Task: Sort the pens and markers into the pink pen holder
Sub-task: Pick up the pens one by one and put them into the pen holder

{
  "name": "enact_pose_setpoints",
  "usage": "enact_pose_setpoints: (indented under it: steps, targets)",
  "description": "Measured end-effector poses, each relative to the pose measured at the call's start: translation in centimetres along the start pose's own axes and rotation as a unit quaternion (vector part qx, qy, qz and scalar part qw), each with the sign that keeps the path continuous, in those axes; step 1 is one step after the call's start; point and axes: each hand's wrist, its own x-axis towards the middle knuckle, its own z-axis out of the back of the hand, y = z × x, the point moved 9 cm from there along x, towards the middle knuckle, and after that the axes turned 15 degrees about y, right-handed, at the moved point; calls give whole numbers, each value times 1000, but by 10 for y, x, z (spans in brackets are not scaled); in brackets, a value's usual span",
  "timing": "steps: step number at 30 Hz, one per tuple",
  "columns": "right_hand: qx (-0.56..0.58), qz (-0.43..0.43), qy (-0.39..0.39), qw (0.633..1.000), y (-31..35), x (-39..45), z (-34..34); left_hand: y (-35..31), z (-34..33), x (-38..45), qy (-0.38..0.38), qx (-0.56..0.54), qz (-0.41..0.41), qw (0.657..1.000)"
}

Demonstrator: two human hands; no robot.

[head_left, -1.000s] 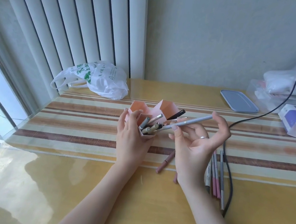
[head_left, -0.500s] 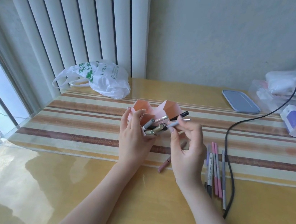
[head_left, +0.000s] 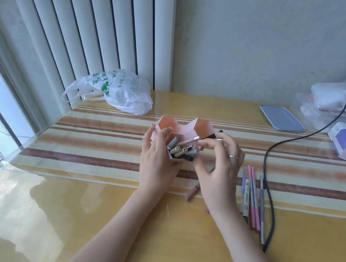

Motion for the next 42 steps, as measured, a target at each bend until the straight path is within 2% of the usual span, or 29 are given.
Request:
enact_pose_setpoints:
  steps: [4,7,10,17,22,28,36,40,42]
  targets:
    - [-42,-17,30,999,-4,2,-3,-6,2,-1,-3,19,-20,1000]
    - [-40,2,50,998,0,3,-6,-12,3,-2,-7,36,-44,998]
    - [5,16,55,998,1,4,-8,-14,4,-1,-9,45,-48,998]
    - [120,27,-6,992,-4,5,5,-9,2,-1,12,26,-27,999]
    - [189,-6,9,982,-8,4,4,-10,1,0,15,31,-29,999]
    - [312,-35,32,949,-12,4,0,-13,1,0,17,38,-33,999]
    - [393,-51,32,918,-14,6,0,-10,-1,0,22,29,-23,999]
    - [392,-42,50,918,-13,7,-2,-5,0,0,14,11,-1,1000]
    - [360,-41,59,930,-13,7,-2,-3,0,0,15,2,10,1000]
